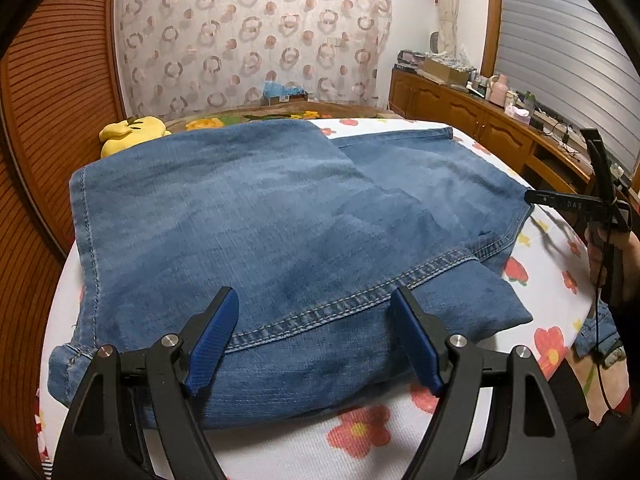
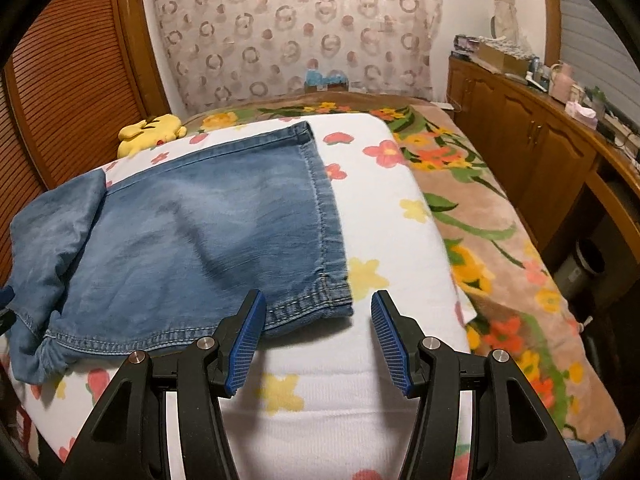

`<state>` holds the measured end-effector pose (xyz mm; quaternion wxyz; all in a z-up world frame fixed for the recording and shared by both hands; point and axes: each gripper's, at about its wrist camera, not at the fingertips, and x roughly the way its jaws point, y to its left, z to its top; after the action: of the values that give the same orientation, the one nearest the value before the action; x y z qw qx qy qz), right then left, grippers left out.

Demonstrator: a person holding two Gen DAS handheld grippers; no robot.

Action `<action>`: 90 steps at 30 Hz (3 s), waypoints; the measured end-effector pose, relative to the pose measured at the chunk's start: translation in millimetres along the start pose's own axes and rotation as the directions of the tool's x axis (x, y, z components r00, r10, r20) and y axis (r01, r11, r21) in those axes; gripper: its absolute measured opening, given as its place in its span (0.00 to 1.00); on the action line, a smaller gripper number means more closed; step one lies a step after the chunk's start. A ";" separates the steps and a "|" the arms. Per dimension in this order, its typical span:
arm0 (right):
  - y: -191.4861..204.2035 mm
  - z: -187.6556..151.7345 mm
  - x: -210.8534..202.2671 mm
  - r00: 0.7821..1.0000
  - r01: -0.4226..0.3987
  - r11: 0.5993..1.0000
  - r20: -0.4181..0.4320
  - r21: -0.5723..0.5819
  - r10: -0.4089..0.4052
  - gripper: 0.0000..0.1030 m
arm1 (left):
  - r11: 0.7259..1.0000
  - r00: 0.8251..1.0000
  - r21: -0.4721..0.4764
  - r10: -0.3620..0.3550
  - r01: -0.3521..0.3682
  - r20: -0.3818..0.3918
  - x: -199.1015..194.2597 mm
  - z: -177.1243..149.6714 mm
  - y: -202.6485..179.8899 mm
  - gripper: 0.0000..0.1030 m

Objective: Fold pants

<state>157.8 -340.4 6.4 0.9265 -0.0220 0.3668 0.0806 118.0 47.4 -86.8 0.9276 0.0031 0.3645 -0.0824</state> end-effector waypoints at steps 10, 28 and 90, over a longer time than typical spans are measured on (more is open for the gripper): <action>3.4 -0.2 3.8 1.000 0.009 1.000 -0.024 -0.024 -0.010 0.40 | 1.000 1.000 -0.001 0.004 -0.004 -0.028 9.7 -7.5 1.3 0.77; 64.3 33.6 -41.9 0.985 -0.098 0.986 0.126 -0.136 0.115 0.14 | 0.998 0.998 -0.068 0.018 -0.014 0.060 -32.2 1.8 31.2 0.77; 219.5 3.0 -11.9 0.930 -0.354 0.914 -0.175 -0.199 0.322 0.13 | 0.993 0.991 0.007 -0.115 0.115 0.067 -13.0 36.7 14.4 0.19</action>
<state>115.0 -125.3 20.8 0.8621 -0.0694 0.4170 0.2796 135.6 61.1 -51.8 0.9330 -0.0194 0.3326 -0.1363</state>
